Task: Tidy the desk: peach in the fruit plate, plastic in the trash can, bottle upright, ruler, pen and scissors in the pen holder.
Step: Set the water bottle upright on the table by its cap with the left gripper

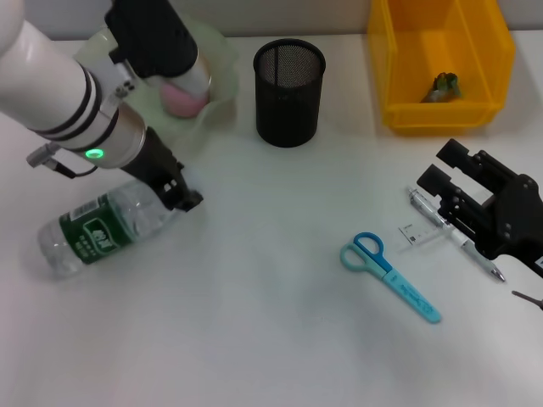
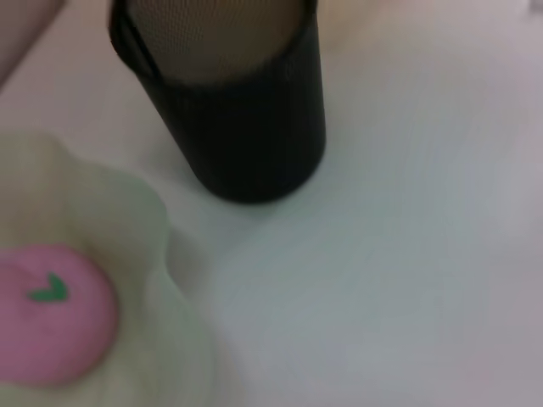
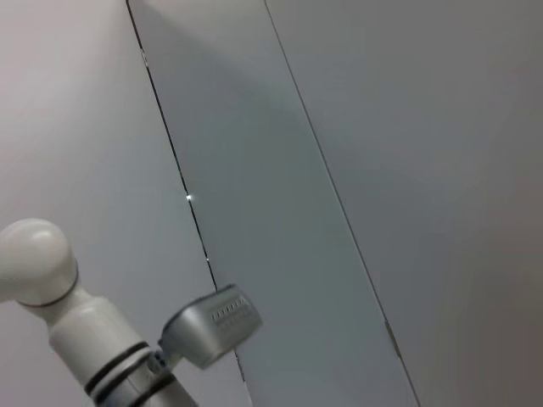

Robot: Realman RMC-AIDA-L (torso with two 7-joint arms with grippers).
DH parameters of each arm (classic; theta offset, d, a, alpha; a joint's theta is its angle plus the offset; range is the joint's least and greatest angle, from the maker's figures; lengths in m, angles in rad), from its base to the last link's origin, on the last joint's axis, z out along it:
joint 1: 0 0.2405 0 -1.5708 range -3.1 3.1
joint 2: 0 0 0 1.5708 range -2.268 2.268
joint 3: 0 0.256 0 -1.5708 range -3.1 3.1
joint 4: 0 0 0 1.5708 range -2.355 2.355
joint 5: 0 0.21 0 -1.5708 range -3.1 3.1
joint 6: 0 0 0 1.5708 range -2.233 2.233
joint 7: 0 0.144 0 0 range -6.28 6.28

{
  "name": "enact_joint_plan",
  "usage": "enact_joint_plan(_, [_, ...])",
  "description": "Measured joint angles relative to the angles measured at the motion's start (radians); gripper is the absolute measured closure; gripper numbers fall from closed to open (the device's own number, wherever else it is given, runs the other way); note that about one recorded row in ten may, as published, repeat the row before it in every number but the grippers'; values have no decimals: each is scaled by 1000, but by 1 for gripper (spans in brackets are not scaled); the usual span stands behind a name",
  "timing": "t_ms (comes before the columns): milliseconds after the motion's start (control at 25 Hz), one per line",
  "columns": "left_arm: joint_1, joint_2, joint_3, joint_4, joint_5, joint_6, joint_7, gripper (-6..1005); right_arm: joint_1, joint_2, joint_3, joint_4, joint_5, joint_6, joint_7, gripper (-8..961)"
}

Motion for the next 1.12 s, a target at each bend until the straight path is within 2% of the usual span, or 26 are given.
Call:
enact_joint_plan(200, [16, 5, -17, 95, -67, 46, -22, 557, -2, 0, 0, 2, 2, 6, 0, 404])
enact_joint_plan(320, [16, 5, -17, 95, -67, 46, -22, 558, 0, 0, 0, 6, 3, 10, 0, 404])
enact_joint_plan(360, [37, 5, -45, 186, -86, 69, -45, 558, 0, 1, 0, 8, 3, 10, 0, 404])
enact_joint_plan(480, [57, 5, -51, 226, -103, 70, -54, 558, 1, 1, 0, 12, 3, 11, 0, 403])
enact_joint_plan(520, [90, 7, -76, 274, -143, 71, -52, 558, 2, 1, 0, 12, 3, 12, 0, 403])
enact_joint_plan(680, [105, 7, -89, 290, -161, 72, -49, 559, 3, 1, 0, 12, 3, 12, 0, 402])
enact_joint_plan(720, [143, 7, -121, 325, -199, 72, -44, 559, 5, 2, 0, 12, 3, 14, 0, 402])
enact_joint_plan(1120, [225, 9, -200, 385, -273, 49, -25, 556, 19, 3, 0, 17, 3, 32, 0, 403])
